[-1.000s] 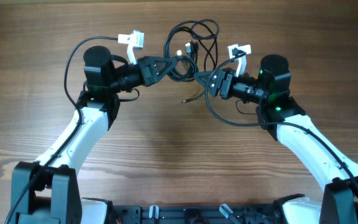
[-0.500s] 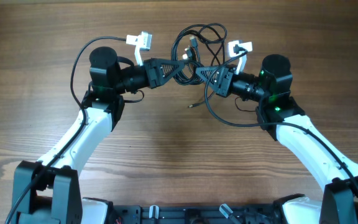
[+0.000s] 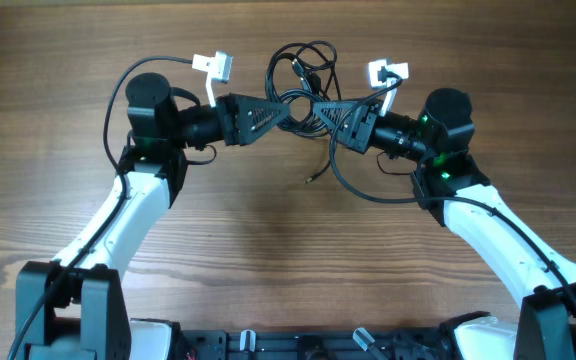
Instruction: Untangle cables
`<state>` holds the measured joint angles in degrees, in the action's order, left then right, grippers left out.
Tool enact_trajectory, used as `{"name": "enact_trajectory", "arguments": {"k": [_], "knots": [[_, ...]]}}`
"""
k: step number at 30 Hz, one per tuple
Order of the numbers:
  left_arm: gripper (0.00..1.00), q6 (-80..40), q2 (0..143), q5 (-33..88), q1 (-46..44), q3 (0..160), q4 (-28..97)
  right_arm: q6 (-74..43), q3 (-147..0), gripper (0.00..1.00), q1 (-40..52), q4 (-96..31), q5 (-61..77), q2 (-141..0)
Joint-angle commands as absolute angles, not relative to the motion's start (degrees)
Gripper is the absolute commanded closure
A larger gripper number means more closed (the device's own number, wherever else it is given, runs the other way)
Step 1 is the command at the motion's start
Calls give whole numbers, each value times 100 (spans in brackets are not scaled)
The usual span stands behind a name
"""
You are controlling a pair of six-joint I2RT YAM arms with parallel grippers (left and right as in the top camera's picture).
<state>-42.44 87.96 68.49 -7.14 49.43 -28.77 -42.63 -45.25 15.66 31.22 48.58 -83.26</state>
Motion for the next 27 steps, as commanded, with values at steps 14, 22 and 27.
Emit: {"name": "enact_trajectory", "arguments": {"k": [14,22,27], "knots": [[0,703,8764,5461,-845,4982,-1205,-6613,-4574,96,1310,2126,3750,-8305],[0,2812,8764,3271,-1640,4982,-954,-6595,-4574,96,1310,1295,3732,-8305],[0,4147,8764,3183,-1638,4982,-956,-5996,-4574,96,1310,1282,4086,-8305]]}}
